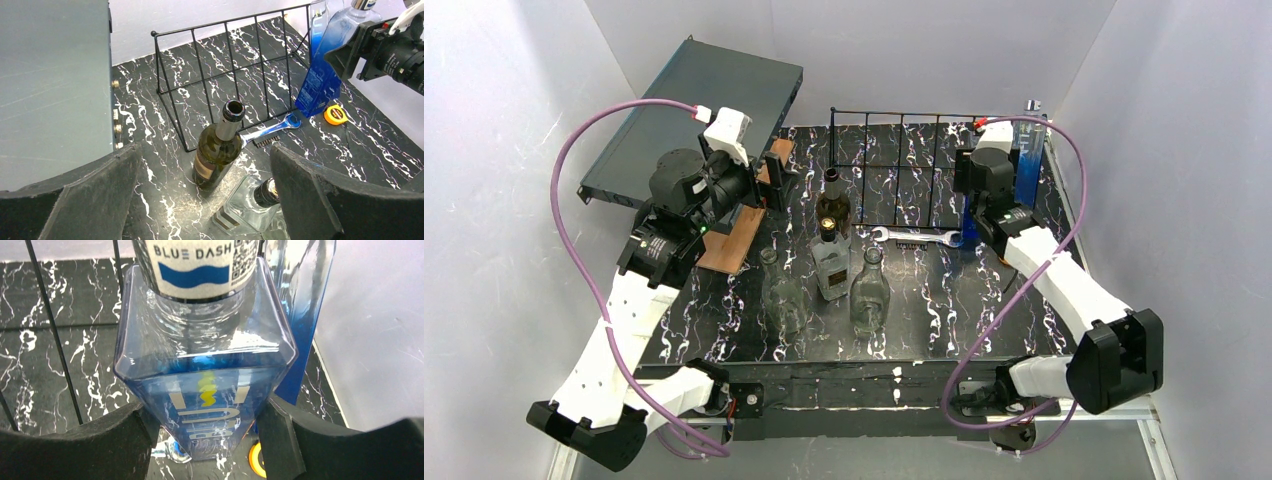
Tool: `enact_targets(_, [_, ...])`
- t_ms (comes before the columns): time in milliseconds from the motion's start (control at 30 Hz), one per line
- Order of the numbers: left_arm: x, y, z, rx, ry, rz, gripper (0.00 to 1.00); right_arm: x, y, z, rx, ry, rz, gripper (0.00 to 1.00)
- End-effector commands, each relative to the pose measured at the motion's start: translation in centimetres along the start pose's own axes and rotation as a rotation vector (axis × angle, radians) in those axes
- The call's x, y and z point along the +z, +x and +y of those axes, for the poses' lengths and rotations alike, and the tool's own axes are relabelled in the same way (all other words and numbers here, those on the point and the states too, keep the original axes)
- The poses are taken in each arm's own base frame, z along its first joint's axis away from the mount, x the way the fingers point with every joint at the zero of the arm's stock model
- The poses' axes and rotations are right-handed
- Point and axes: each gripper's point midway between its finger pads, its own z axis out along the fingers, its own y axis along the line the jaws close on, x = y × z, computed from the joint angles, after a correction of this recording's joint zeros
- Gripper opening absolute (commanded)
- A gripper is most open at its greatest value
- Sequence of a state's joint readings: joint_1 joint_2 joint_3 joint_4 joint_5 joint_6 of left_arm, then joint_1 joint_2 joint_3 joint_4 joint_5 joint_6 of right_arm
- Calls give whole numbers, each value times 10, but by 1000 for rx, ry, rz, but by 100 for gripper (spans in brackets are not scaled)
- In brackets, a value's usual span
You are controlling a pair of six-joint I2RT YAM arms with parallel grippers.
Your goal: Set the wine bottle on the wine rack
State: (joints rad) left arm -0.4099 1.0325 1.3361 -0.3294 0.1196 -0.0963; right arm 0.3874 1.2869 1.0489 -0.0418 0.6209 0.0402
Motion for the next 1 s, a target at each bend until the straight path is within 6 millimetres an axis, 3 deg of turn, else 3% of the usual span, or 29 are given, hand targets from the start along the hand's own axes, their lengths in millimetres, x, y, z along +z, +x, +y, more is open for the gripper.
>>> enact_targets(0, [-6, -10, -6, 12, 19, -27, 99, 0, -83, -20, 147, 90, -268, 1])
enact_targets(467, [-4, -8, -11, 15, 34, -20, 99, 24, -64, -30, 177, 145, -248, 1])
enact_targets(967, [-5, -9, -11, 20, 31, -22, 99, 49, -25, -26, 169, 148, -171, 1])
